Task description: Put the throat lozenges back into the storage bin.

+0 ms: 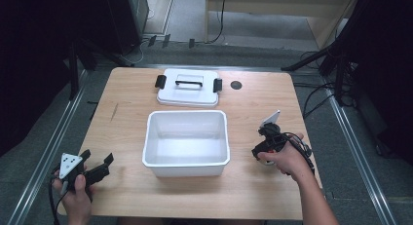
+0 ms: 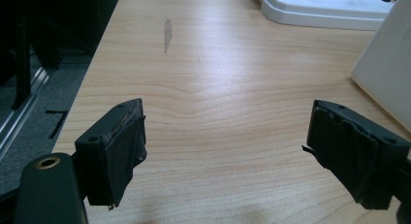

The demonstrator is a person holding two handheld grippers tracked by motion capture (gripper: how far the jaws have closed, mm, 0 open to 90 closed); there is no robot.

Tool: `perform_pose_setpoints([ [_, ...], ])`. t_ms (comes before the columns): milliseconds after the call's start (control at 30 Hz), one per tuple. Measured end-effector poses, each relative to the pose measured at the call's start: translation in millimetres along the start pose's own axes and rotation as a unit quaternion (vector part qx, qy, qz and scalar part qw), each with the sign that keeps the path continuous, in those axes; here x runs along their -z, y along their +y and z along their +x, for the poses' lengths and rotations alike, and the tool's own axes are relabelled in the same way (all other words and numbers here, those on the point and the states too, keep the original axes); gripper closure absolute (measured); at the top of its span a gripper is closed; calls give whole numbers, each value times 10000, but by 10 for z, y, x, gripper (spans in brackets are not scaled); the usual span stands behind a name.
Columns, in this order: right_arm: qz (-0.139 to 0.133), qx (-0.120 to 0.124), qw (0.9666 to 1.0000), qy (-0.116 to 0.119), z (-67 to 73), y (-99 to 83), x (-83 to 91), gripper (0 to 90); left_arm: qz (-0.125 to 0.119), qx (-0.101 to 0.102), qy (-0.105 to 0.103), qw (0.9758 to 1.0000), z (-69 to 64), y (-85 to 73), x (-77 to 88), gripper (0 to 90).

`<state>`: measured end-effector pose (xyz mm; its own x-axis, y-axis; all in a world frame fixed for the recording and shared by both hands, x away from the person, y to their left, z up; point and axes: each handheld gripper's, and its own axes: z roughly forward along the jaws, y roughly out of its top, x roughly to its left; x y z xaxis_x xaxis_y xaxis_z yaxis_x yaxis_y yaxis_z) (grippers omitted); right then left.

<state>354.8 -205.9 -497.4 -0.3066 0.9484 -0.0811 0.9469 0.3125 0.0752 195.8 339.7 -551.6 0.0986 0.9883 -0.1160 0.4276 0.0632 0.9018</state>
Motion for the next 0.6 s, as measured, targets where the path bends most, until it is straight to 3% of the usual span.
perform_pose_setpoints([
  [100, 58, -57, 10000, 39, 2, 14, -30, 143, 6, -3, -1, 10000, 1, 1, -1, 148],
  [167, 75, -88, 9999, 61, -6, 18, -43, 198, 7, -8, -5, 10000, 2, 1, -2, 148],
  [333, 85, 107, 9997, 217, -4, 1, -35, 204, 11, -7, -9, 10000, 1, 1, -4, 149],
  [600, -175, 252, 9991, 302, 18, -10, 182, 207, 20, -12, -11, 10000, 2, 2, -4, 149],
])
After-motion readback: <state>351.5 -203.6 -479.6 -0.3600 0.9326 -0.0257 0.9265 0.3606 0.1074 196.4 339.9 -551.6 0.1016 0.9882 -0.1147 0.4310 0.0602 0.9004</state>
